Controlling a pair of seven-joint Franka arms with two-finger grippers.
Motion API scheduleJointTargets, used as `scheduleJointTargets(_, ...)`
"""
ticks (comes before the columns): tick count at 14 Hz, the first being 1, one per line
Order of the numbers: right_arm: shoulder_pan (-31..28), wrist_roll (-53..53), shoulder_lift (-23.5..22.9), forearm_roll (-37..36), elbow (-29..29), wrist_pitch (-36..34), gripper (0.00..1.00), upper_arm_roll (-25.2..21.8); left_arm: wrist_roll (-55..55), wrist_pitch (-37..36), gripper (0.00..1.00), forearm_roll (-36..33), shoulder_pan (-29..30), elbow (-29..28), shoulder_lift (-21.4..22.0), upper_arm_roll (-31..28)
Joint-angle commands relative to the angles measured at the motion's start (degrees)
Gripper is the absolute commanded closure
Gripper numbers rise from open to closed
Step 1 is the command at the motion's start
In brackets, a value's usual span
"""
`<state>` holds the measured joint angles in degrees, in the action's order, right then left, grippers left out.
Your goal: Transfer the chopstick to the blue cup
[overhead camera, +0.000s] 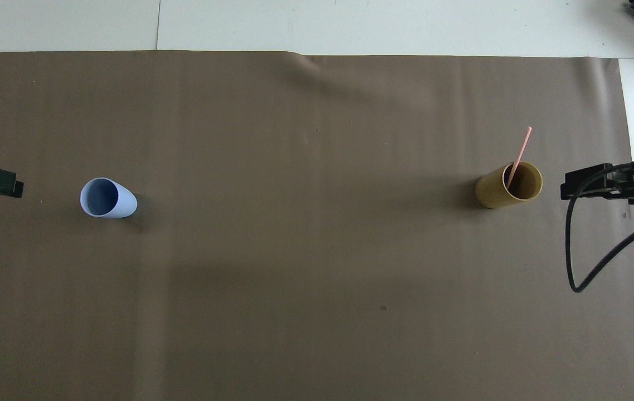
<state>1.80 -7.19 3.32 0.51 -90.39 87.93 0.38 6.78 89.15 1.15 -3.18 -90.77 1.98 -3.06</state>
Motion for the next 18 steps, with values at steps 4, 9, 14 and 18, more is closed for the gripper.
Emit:
scheduleJointTargets(4, -1.0, 1.4, 1.2, 1.1, -1.1, 0.0, 0.00, 0.3, -0.5, 0.2, 0.00, 0.5, 0.8, -1.6, 1.5, 0.3)
scheduleJointTargets(9, -1.0, 1.4, 1.2, 1.1, -1.1, 0.0, 0.00, 0.3, -0.4, 0.2, 0.00, 0.5, 1.1, -1.4, 1.4, 0.3)
scheduleJointTargets(14, -1.0, 1.4, 1.2, 1.1, -1.1, 0.0, 0.00, 0.3, -0.5, 0.7, 0.00, 0.5, 1.0, -1.6, 1.4, 0.3)
scheduleJointTargets(18, -1.0, 1.4, 1.2, 1.1, -1.1, 0.0, 0.00, 0.3, -0.5, 1.5, 0.00, 0.4, 1.0, -1.6, 1.4, 0.3)
